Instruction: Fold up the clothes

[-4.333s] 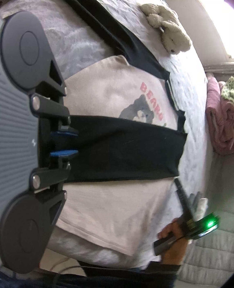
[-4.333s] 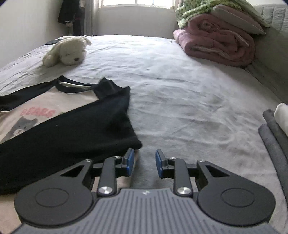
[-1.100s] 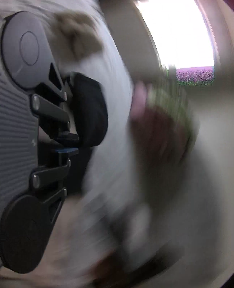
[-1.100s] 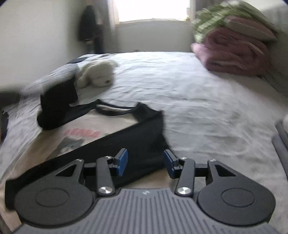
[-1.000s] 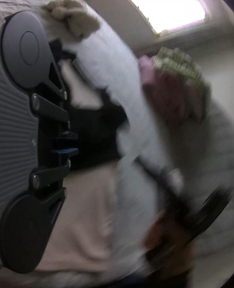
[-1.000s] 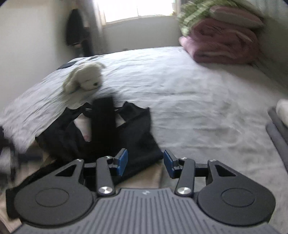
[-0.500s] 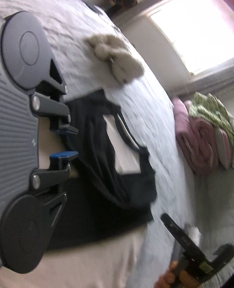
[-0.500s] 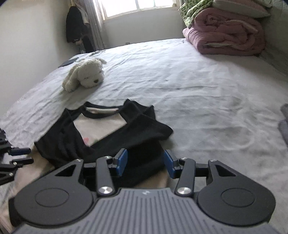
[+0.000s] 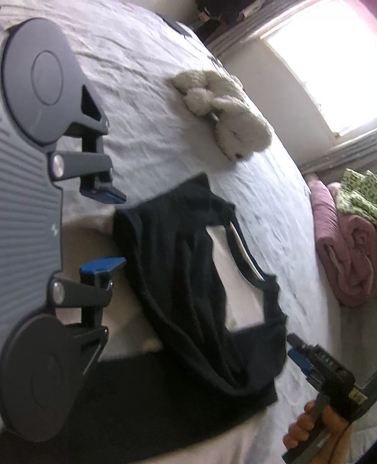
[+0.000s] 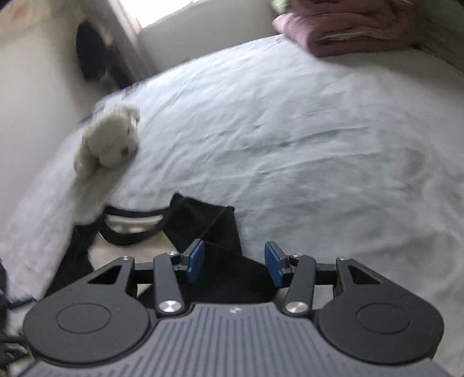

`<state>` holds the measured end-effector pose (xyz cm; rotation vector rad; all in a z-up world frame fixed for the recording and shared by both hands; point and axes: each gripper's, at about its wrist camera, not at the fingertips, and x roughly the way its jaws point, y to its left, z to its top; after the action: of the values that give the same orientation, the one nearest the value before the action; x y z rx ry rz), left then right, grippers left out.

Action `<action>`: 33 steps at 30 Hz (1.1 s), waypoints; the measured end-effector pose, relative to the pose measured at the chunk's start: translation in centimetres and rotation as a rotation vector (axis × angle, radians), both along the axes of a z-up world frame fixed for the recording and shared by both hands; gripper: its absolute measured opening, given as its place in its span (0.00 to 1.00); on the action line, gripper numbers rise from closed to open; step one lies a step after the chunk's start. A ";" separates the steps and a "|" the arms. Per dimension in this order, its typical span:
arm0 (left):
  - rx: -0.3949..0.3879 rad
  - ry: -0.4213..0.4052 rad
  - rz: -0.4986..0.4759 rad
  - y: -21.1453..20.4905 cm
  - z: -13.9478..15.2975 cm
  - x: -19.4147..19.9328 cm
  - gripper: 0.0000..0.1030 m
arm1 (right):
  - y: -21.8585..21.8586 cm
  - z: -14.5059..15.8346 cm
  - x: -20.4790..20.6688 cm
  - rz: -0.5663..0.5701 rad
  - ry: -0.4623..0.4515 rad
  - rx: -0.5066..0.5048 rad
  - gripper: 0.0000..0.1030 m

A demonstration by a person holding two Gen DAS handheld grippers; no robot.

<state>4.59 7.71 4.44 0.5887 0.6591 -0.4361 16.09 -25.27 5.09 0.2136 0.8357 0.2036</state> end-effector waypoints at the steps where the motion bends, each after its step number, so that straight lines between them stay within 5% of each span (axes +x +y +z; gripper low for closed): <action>1: -0.003 0.003 0.006 0.2 -0.1 0.3 0.40 | 0.8 -0.3 0.2 0.032 0.008 -0.039 0.49; 3: -0.006 0.004 0.014 0.3 -0.3 0.9 0.40 | 2.3 -0.6 0.1 0.099 0.009 -0.112 0.49; 5: -0.009 -0.003 0.017 0.0 -0.5 1.3 0.35 | 2.9 -0.5 -0.4 0.130 -0.012 -0.169 0.24; 6: -0.011 -0.005 0.022 0.0 -0.6 1.4 0.24 | 3.2 -0.4 -0.6 0.142 -0.024 -0.196 0.15; 9: -0.017 -0.010 0.043 -0.1 -0.7 1.8 0.12 | 3.3 1.2 -2.2 0.148 -0.108 -0.243 0.14; 15: -0.047 -0.020 0.070 0.5 -0.1 1.6 0.10 | 3.4 5.0 -9.0 0.162 -0.290 -0.354 0.11; 21: -0.055 -0.032 0.106 1.2 0.0 1.7 0.09 | 1.9 4.2 -11.1 0.171 -0.243 -0.278 0.11; 28: -0.148 -0.010 0.150 2.9 0.4 2.3 0.09 | 1.4 7.9 -22.1 0.230 -0.421 -0.101 0.11; 33: -0.223 0.022 0.168 4.4 0.3 2.7 0.09 | 3.8 3.7 -27.7 0.426 -0.275 -0.273 0.11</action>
<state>7.26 12.13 4.70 0.3152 0.6650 -0.3532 -11.64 -21.48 8.83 -0.2490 0.6180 0.5018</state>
